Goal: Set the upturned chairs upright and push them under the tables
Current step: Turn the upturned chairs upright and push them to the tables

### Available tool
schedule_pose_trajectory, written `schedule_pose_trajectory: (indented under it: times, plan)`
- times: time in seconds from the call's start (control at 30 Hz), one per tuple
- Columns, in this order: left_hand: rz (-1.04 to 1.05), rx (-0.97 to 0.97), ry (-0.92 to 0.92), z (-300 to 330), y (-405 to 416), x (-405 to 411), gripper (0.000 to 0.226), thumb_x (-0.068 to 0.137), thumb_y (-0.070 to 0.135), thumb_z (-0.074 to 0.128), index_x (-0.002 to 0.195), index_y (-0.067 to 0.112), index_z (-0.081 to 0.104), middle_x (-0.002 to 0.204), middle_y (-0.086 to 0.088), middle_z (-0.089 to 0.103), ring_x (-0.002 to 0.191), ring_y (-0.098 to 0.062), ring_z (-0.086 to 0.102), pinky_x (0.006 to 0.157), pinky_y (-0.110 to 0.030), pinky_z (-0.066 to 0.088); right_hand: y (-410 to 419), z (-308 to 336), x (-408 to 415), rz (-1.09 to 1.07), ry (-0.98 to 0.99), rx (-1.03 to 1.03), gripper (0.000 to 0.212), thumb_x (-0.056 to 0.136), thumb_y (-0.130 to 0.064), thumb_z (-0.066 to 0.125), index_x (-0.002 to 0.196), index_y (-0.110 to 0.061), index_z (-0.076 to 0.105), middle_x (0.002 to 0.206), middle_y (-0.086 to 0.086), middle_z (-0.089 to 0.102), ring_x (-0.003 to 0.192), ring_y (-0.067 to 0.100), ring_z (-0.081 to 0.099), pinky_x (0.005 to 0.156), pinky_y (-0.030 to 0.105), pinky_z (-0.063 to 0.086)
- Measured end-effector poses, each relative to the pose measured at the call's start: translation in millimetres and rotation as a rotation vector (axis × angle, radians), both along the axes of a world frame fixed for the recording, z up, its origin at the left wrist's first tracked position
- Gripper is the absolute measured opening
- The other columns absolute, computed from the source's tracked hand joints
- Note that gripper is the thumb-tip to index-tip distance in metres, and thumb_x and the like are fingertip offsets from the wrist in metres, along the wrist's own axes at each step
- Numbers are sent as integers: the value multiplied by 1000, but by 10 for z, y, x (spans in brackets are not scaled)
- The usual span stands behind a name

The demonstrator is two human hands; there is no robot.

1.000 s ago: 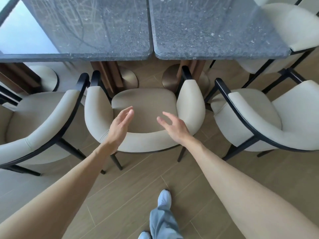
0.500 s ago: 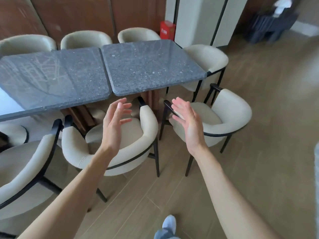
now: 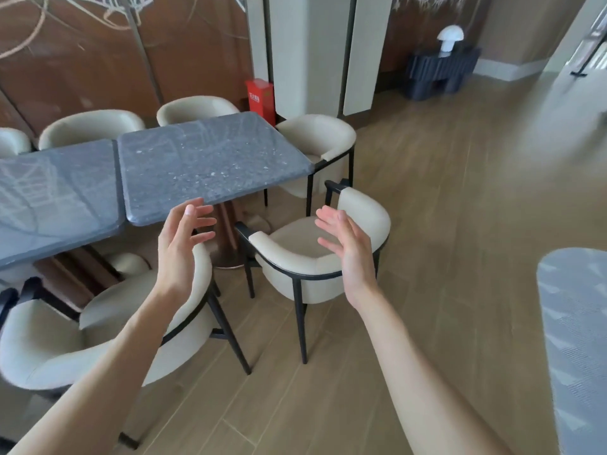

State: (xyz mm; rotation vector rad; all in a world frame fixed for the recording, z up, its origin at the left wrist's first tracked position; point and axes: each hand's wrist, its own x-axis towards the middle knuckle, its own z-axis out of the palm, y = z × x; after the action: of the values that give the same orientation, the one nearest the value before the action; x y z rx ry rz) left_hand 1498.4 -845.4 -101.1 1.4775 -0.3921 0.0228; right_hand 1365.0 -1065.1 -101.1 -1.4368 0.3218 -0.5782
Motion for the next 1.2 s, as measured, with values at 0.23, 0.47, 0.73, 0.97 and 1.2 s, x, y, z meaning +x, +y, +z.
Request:
schedule_pose_trajectory:
  times: [0.23, 0.47, 0.73, 0.97, 1.2]
  plan:
    - [80, -32, 51, -224, -1317, -363, 43, 99, 47, 46, 127, 18, 62, 121, -6, 69, 108, -23, 67, 88, -39, 55, -1255, -51, -48, 87, 69, -19, 45, 107, -40, 38, 133, -12, 61, 130, 0, 67, 119, 8, 63, 104, 43, 50]
    - [187, 5, 85, -371, -2074, 67, 43, 99, 46, 46, 126, 17, 62, 120, -5, 69, 108, -24, 67, 93, -41, 53, -2092, -254, 530, 177, 101, -60, 47, 95, -53, 42, 126, -24, 63, 126, -6, 68, 116, 5, 64, 102, 37, 52]
    - [253, 10, 350, -1109, -3525, 1050, 34, 102, 36, 49, 122, 12, 63, 111, -3, 70, 107, -22, 66, 99, -44, 51, -3646, -628, 1403, 148, 302, -154, 35, 103, -43, 47, 118, -20, 68, 122, -7, 70, 116, 7, 63, 104, 41, 50]
    - [316, 82, 457, -1312, -4427, 1588, 31, 102, 38, 50, 117, 14, 63, 110, -5, 69, 99, -17, 65, 96, -40, 50, -4565, -973, 2252, 265, 446, -201, 32, 101, -43, 50, 113, -21, 70, 117, -4, 70, 114, 9, 64, 101, 36, 50]
    - [323, 724, 533, -2257, -4266, 1569, 45, 92, 48, 65, 127, 21, 58, 128, 1, 62, 116, -18, 58, 89, -26, 46, -4804, -2171, 3014, 792, 664, -776, 50, 92, -50, 62, 133, -23, 58, 134, -6, 59, 128, 15, 51, 105, 31, 41]
